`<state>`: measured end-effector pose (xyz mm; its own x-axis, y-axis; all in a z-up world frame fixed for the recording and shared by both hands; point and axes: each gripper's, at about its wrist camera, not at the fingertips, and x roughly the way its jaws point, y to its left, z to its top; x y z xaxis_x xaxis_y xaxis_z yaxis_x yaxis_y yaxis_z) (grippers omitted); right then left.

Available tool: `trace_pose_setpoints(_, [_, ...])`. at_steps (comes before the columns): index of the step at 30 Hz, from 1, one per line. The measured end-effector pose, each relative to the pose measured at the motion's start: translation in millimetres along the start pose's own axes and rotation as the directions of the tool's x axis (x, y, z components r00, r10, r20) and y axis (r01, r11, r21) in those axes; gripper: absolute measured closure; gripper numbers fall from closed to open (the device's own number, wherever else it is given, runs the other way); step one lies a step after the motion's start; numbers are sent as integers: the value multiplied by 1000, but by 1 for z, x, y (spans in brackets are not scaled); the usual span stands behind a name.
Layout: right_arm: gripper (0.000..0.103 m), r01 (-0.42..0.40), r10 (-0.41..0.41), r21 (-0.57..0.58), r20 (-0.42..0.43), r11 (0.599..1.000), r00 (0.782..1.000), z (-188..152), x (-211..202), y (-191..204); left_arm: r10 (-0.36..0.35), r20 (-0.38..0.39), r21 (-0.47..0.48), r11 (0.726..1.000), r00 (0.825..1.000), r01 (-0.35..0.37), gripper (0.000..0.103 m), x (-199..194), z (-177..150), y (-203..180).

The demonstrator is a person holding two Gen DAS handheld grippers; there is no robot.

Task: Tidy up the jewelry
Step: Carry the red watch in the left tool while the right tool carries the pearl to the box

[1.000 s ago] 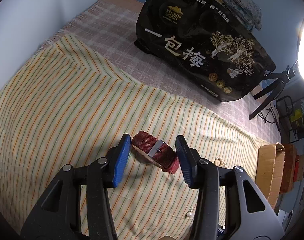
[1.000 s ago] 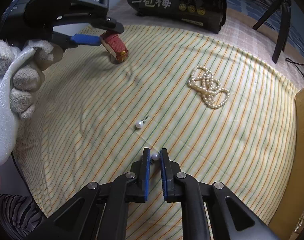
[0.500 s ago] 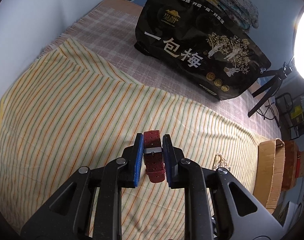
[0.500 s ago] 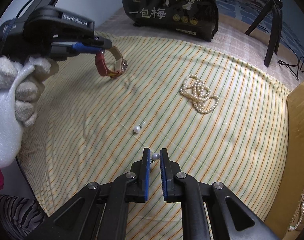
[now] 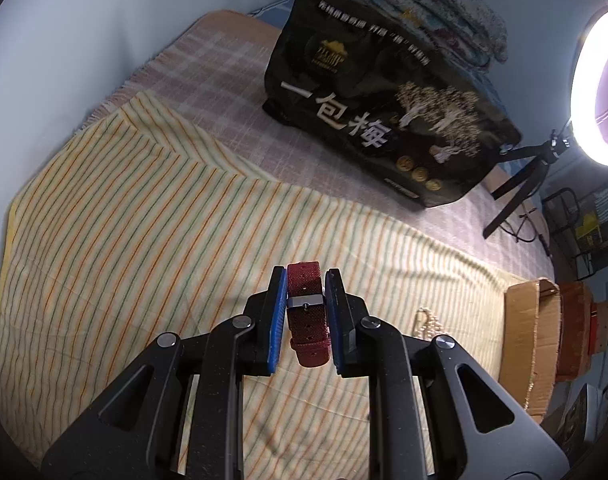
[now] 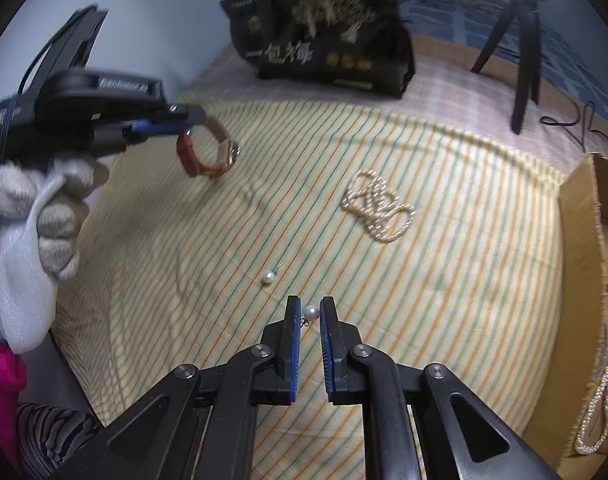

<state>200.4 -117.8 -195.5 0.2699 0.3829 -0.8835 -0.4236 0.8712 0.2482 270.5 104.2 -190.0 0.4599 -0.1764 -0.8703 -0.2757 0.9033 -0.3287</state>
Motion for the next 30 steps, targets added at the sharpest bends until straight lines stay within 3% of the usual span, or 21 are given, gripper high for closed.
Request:
trace_pose_setpoints(14, [96, 68, -80, 93, 136, 993, 987, -1, -70, -51, -138, 50, 103, 986, 989, 133, 85, -46, -16, -62])
trace_pose_setpoints(30, [96, 112, -178, 281, 222, 953, 959, -30, -144, -147, -276, 5, 265, 927, 961, 265, 85, -51, -57, -179])
